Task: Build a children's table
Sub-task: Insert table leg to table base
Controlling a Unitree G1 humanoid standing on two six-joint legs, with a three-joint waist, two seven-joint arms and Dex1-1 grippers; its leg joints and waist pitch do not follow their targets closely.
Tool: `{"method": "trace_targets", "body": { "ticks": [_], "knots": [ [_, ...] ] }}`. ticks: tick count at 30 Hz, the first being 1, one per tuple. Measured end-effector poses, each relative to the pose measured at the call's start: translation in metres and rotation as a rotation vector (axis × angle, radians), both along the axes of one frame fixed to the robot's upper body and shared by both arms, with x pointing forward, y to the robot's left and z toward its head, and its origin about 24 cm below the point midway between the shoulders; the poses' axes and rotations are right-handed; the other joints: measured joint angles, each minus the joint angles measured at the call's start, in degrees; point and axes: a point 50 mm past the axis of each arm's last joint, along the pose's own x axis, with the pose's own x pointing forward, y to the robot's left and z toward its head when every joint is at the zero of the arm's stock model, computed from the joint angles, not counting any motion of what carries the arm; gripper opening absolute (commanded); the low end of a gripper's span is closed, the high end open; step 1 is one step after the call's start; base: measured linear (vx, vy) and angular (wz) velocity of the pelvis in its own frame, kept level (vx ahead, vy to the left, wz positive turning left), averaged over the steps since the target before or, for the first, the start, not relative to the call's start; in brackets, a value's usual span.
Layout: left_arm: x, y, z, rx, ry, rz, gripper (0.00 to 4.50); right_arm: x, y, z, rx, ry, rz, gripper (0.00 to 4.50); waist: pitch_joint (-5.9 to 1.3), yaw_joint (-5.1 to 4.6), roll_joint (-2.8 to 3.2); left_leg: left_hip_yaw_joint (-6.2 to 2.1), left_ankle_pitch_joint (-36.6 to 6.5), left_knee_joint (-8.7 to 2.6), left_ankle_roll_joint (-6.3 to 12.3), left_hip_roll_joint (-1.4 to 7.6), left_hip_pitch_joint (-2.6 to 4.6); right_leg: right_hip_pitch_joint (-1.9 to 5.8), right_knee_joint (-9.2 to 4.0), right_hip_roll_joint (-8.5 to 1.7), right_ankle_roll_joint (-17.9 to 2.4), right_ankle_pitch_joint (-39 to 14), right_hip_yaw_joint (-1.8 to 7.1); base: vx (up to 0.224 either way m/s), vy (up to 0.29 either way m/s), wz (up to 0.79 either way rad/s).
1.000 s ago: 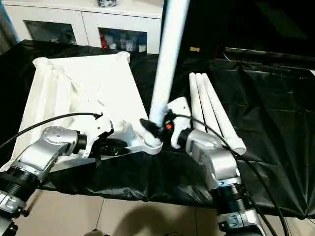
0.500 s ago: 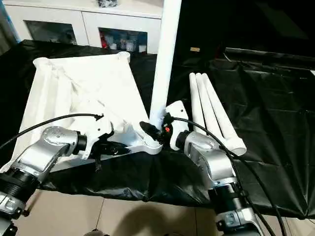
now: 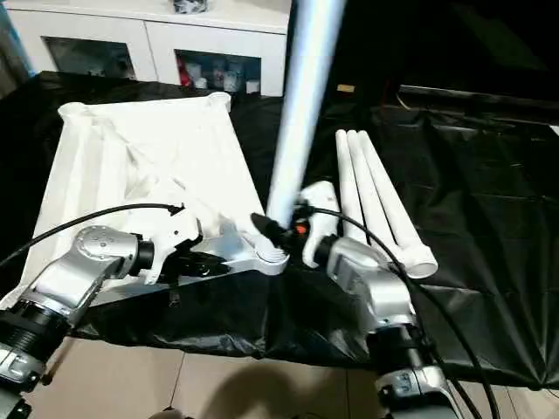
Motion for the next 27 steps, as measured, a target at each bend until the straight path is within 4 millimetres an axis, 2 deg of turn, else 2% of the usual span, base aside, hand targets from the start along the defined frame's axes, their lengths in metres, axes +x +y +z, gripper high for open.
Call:
{"method": "trace_targets", "body": {
  "ticks": [3,13,20,27],
  "knots": [
    [0.000,-0.003,-0.002,-0.003,0.001,-0.002,0.00,-0.004,-0.007,-0.005,0.043,-0.004,-0.025,1.91,-0.13,0.43,0.21,0.00,-0.02,-0.04,0.03,0.00,0.02,0.06,-0.08,-0.05,0.04,-0.03,0.00,0.000,0.000,0.00],
    [0.002,-0.008,-0.005,-0.010,0.011,0.007,0.00,-0.016,-0.016,-0.014,0.062,-0.047,-0.071,1.91,-0.42,0.50,0.69,0.00,-0.03,-0.05,0.05,-0.02,0.13,0.26,-0.14,-0.12,0.38,-0.23,0.01,0.000,0.000,0.00],
    [0.003,-0.009,-0.006,-0.009,0.009,0.002,0.00,-0.016,-0.012,-0.009,-0.042,-0.102,-0.029,1.91,-0.44,0.47,0.75,-0.01,-0.03,-0.05,0.05,-0.02,0.11,0.27,-0.15,-0.12,0.40,-0.24,0.01,0.000,0.000,0.00],
    [0.003,-0.006,-0.005,0.001,0.005,-0.005,0.00,-0.008,-0.003,-0.001,-0.183,-0.145,0.091,1.91,-0.46,-0.04,0.71,-0.03,-0.03,-0.05,0.05,-0.02,0.12,0.28,-0.14,-0.10,0.40,-0.24,0.00,0.000,0.000,0.00]
  ]
}}
